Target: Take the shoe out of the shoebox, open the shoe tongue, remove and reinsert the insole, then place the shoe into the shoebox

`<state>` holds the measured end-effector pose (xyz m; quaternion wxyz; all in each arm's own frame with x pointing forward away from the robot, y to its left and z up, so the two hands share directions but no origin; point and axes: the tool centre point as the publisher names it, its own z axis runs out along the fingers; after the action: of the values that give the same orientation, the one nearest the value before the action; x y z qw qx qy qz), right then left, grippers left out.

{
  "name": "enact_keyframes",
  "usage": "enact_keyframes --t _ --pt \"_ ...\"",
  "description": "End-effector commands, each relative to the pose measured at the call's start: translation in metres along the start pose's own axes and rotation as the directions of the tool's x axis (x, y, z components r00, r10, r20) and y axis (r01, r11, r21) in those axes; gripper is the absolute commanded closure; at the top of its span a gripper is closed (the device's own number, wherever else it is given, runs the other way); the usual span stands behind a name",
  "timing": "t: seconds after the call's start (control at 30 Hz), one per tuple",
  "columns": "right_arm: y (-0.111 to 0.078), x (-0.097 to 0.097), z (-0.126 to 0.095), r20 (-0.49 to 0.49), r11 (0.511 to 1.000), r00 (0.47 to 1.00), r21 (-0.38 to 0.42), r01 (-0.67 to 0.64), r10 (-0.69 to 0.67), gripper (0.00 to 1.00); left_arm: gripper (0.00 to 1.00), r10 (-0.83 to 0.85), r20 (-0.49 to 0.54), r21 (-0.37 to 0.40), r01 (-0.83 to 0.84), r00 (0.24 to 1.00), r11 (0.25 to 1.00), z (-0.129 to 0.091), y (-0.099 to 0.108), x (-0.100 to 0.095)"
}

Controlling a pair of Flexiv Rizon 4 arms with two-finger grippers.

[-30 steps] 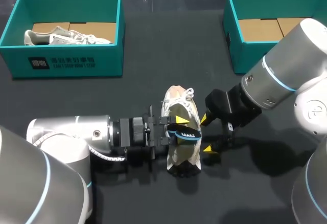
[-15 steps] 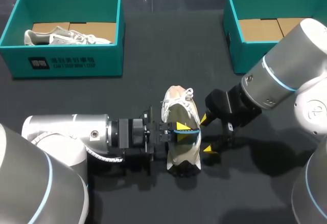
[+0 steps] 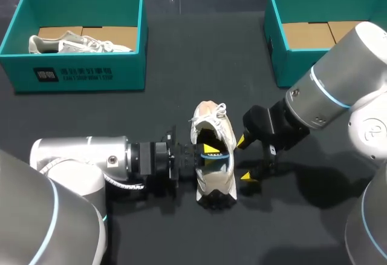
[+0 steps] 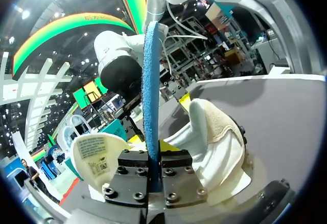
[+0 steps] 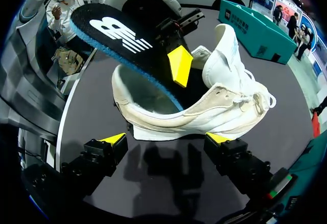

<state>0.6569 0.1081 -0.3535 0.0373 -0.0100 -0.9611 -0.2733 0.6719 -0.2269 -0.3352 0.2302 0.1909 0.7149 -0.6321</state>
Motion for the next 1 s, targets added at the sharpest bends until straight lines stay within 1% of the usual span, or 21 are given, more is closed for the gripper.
enact_keyframes --t 0.03,0.17,0.2,0.23,0.3,0.6,0.7,0.73,0.8,0.9,1.0 --pt "0.0 0.001 0.001 0.002 1.0 1.0 0.0 0.0 0.0 0.0 1.0 0.005 -0.001 -0.023 -0.005 1.0 1.0 0.009 0.009 -0.002" --pt "0.0 0.001 0.001 0.002 1.0 1.0 0.0 0.0 0.0 0.0 1.0 0.0 -0.004 -0.025 0.0 1.0 1.0 0.007 0.008 -0.003" --pt "0.0 0.001 0.001 0.002 1.0 1.0 0.0 0.0 0.0 0.0 0.94 -0.001 -0.004 -0.024 0.001 1.0 1.0 0.006 0.005 -0.003" --pt "0.0 0.001 0.001 0.002 1.0 1.0 0.0 0.0 0.0 0.0 0.8 -0.005 -0.006 -0.02 0.004 1.0 1.0 0.005 0.003 -0.002" --pt "0.0 0.001 0.001 0.002 1.0 1.0 0.0 0.0 0.0 0.0 0.71 -0.008 -0.007 -0.014 0.008 1.0 1.0 0.003 -0.003 -0.002" --pt "0.0 0.001 0.001 0.002 1.0 1.0 0.0 0.0 0.0 0.0 0.65 -0.019 -0.019 0.016 0.019 1.0 1.0 -0.005 -0.037 -0.001" --pt "0.0 0.001 0.001 0.002 1.0 1.0 0.0 0.0 0.0 0.0 0.7 -0.012 -0.024 0.02 0.012 1.0 1.0 -0.004 -0.042 -0.001" --pt "0.0 0.001 0.001 0.002 1.0 1.0 0.0 0.0 0.0 0.0 0.75 -0.007 -0.026 0.02 0.007 1.0 1.0 -0.003 -0.043 0.0" --pt "0.0 0.001 0.001 0.002 1.0 1.0 0.0 0.0 0.0 0.0 1.0 0.001 -0.032 0.021 0.0 0.999 1.0 -0.001 -0.043 0.0" --pt "0.0 0.001 0.001 0.002 1.0 1.0 0.0 0.0 0.0 0.0 1.0 0.023 -0.043 0.018 -0.023 0.999 1.0 0.002 -0.04 0.003" --pt "0.0 0.001 0.001 0.002 1.0 1.0 0.0 0.0 0.0 0.0 1.0 0.05 -0.046 0.011 -0.05 0.998 0.999 0.005 -0.031 0.005"
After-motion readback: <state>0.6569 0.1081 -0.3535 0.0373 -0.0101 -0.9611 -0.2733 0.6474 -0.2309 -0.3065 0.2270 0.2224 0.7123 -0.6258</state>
